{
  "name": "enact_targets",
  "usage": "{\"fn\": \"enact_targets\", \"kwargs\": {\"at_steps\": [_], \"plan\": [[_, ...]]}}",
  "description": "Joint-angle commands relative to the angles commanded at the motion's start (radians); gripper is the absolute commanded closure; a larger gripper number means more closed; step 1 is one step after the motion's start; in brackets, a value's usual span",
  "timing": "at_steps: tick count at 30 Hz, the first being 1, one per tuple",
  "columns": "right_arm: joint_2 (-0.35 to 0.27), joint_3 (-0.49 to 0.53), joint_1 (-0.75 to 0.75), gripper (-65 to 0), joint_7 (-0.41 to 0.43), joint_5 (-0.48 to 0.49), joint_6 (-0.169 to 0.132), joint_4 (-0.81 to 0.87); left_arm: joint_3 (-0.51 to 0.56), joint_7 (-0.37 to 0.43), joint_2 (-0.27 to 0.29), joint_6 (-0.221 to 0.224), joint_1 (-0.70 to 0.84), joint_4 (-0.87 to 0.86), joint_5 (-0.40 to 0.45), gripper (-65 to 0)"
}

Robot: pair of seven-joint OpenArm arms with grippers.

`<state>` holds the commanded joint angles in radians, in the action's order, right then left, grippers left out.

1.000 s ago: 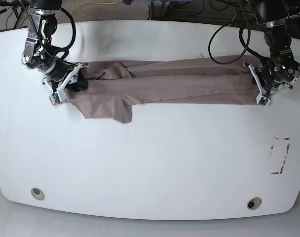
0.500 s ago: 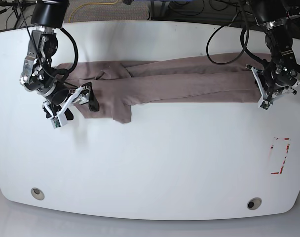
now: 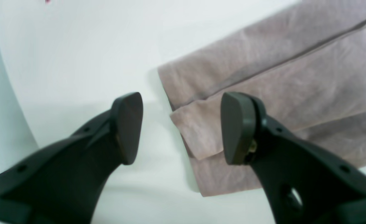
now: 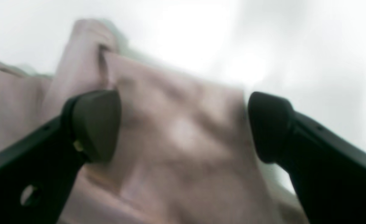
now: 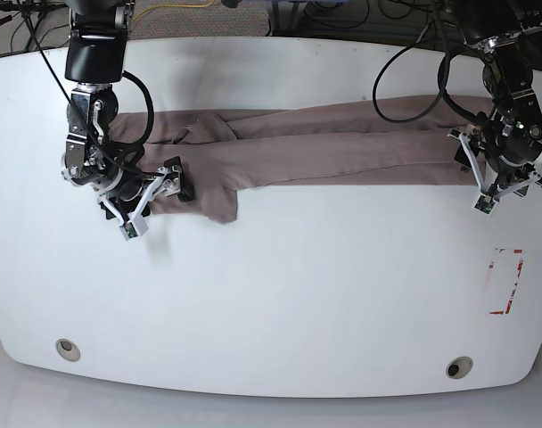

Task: Fold the T-shirt properly
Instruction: 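Grasp the folded shirt end with the right gripper and tuck it inward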

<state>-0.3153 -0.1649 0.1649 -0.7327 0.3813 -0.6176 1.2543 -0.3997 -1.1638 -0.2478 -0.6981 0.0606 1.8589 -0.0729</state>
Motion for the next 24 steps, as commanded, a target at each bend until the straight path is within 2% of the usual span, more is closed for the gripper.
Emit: {"fn": "enact_targets", "kwargs": {"at_steps": [2,4,7,8,9,11,13,14,16,20,24], "plan": [[0.0,0.0,0.0,-59.1,0.017,0.0,0.0,-0.008,-0.009,0.0,0.0,0.0,0.0,0.0,0.0,-37.2],[0.002,0.0,-0.008,-51.5,0.041,0.0,0.0,-0.008,-0.028,0.0,0.0,0.0,0.002,0.0,0.0,-37.2],[0.018,0.0,-0.009,-33.6,0.049,0.002,-0.002,-0.006,-0.043,0.0,0.0,0.0,0.0,0.0,0.0,-37.2],[0.023,0.0,-0.009,-21.7,0.049,0.002,-0.006,-0.005,-0.044,0.0,0.0,0.0,-0.002,-0.002,0.0,-37.2],[0.023,0.0,-0.009,-18.5,0.049,0.002,-0.009,-0.005,-0.044,0.0,0.0,0.0,-0.002,-0.002,0.0,-37.2],[0.029,0.0,-0.009,-1.9,0.048,0.002,-0.04,-0.003,-0.044,0.0,0.0,0.0,-0.002,-0.003,0.0,-37.2],[0.031,0.0,-0.009,0.0,0.044,0.002,-0.074,0.006,-0.046,0.0,0.0,0.0,-0.002,-0.003,0.0,-37.2],[0.032,-0.002,-0.009,0.0,0.044,0.002,-0.081,0.018,-0.046,0.0,0.0,0.0,0.0,-0.003,0.0,-37.2],[0.035,-0.005,-0.018,-3.0,0.044,0.002,-0.081,0.064,-0.046,0.003,0.0,0.0,0.0,-0.005,0.0,-37.2],[0.063,-0.005,-0.057,-0.5,0.041,0.003,-0.081,0.175,-0.046,0.003,0.0,0.0,0.002,-0.006,0.0,-37.2],[0.08,-0.006,-0.098,-0.2,-0.005,0.003,-0.081,0.325,-0.046,0.005,0.0,0.0,0.003,-0.006,0.0,-37.2]]}}
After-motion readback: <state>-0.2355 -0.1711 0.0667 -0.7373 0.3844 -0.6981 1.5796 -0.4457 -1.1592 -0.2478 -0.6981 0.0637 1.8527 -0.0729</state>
